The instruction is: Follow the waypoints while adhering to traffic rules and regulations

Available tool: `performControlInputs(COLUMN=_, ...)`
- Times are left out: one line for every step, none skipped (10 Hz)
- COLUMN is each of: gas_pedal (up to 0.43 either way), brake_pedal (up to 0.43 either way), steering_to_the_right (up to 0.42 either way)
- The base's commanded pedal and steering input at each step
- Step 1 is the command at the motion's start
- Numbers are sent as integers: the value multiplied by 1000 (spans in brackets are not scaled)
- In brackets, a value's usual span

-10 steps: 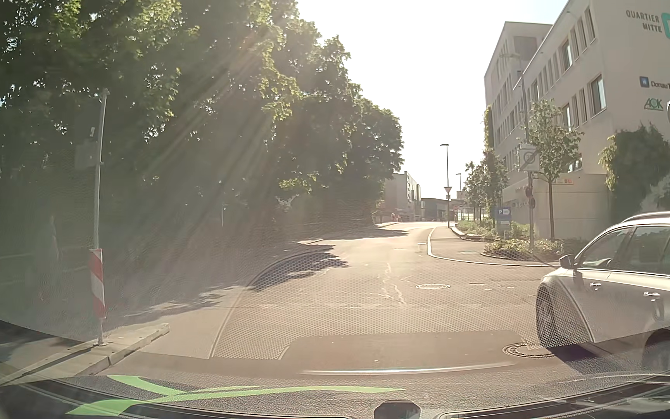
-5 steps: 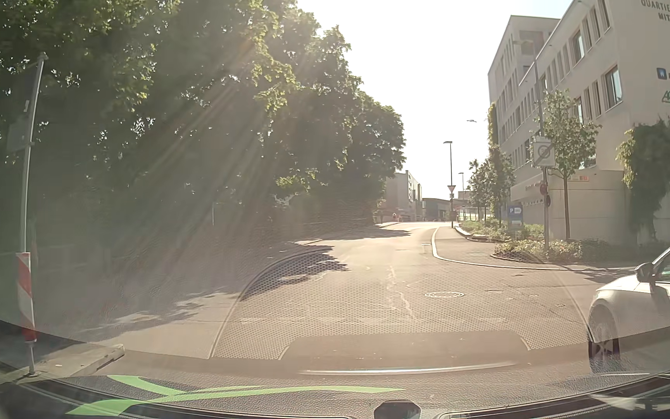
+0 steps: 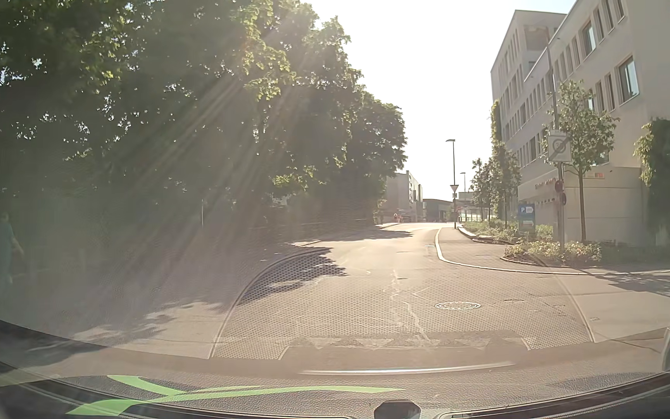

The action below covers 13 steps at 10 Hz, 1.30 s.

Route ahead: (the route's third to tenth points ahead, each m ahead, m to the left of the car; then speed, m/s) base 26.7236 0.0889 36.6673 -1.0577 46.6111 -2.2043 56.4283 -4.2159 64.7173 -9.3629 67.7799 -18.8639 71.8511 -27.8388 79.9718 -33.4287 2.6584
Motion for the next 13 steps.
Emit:
performControlInputs(gas_pedal=0, brake_pedal=98, steering_to_the_right=-2)
performControlInputs(gas_pedal=0, brake_pedal=98, steering_to_the_right=-2)
performControlInputs(gas_pedal=0, brake_pedal=91, steering_to_the_right=-1)
performControlInputs(gas_pedal=0, brake_pedal=85, steering_to_the_right=-1)
performControlInputs(gas_pedal=0, brake_pedal=73, steering_to_the_right=-1)
performControlInputs(gas_pedal=0, brake_pedal=67, steering_to_the_right=-1)
performControlInputs(gas_pedal=0, brake_pedal=0, steering_to_the_right=0)
performControlInputs(gas_pedal=0, brake_pedal=0, steering_to_the_right=-1)
performControlInputs(gas_pedal=0, brake_pedal=0, steering_to_the_right=0)
performControlInputs(gas_pedal=0, brake_pedal=0, steering_to_the_right=0)
performControlInputs(gas_pedal=0, brake_pedal=0, steering_to_the_right=0)
performControlInputs(gas_pedal=0, brake_pedal=0, steering_to_the_right=0)
performControlInputs(gas_pedal=0, brake_pedal=0, steering_to_the_right=0)
